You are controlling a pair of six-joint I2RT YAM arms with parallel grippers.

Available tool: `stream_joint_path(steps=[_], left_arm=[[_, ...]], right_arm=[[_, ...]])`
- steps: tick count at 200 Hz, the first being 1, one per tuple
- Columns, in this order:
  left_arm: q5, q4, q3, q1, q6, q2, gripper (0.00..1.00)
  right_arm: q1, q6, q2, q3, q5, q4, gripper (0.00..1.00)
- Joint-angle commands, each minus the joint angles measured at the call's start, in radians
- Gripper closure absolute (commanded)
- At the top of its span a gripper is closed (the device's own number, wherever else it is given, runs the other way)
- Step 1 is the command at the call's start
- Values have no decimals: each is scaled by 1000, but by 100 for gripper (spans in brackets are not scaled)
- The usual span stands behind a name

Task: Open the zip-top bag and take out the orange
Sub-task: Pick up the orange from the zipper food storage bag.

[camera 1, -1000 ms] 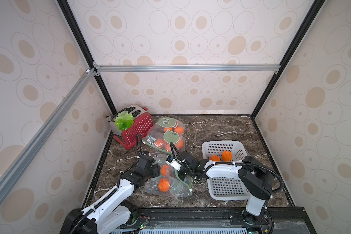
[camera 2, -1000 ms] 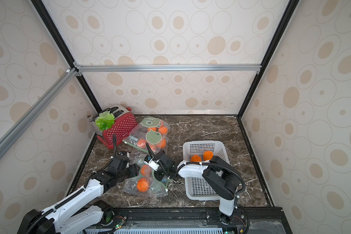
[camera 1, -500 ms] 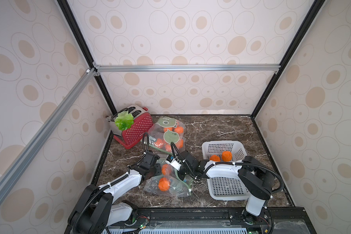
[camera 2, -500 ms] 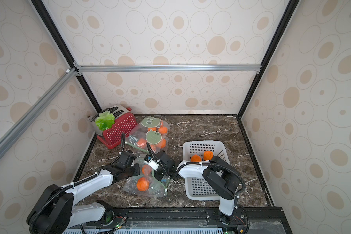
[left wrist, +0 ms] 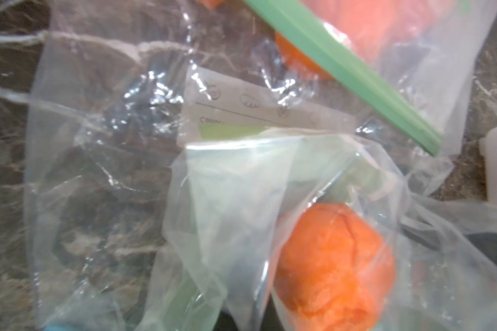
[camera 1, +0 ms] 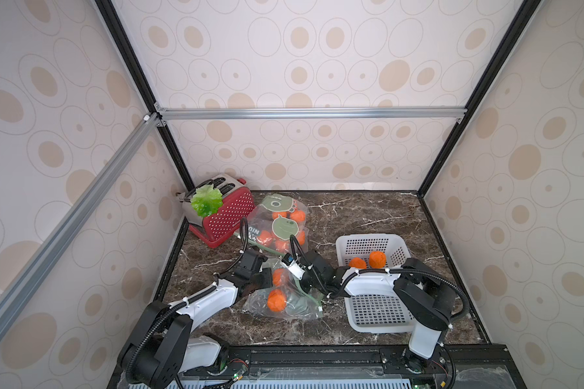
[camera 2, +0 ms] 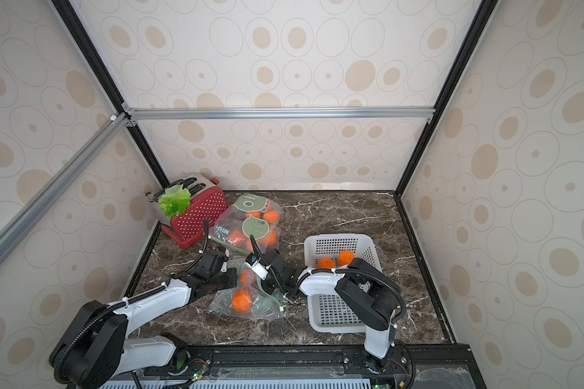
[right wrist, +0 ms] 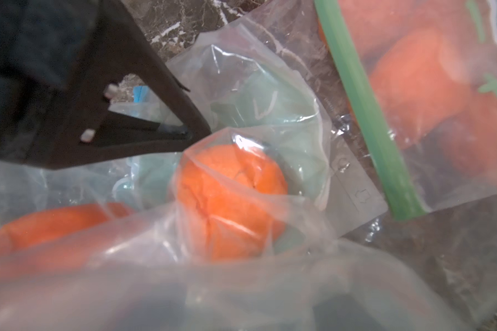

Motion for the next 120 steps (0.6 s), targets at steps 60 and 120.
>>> stream_joint_path(steps=[60,120], left_arm=[[190,90,29,2,40,101,100],[197,59,31,2,44,99,100]], right_arm=[[-4,-26,121,118,-4,82,25],[-3,-59,136,131,-38,72,40]])
